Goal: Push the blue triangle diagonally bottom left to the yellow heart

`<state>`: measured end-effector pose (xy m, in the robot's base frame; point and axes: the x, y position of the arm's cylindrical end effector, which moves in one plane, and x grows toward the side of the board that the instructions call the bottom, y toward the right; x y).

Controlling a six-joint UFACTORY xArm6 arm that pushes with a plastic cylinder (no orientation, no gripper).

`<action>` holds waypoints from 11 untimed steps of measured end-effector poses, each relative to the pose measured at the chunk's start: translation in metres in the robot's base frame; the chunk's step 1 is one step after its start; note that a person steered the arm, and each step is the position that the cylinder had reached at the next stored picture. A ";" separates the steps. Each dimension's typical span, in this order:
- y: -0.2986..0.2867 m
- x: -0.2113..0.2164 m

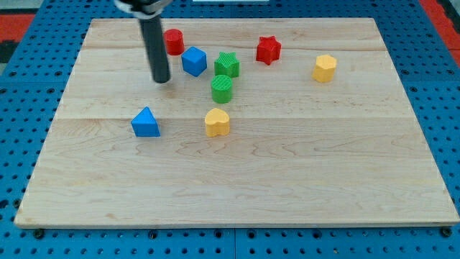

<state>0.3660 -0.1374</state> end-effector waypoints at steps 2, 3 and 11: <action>0.034 0.052; 0.001 0.085; 0.095 0.103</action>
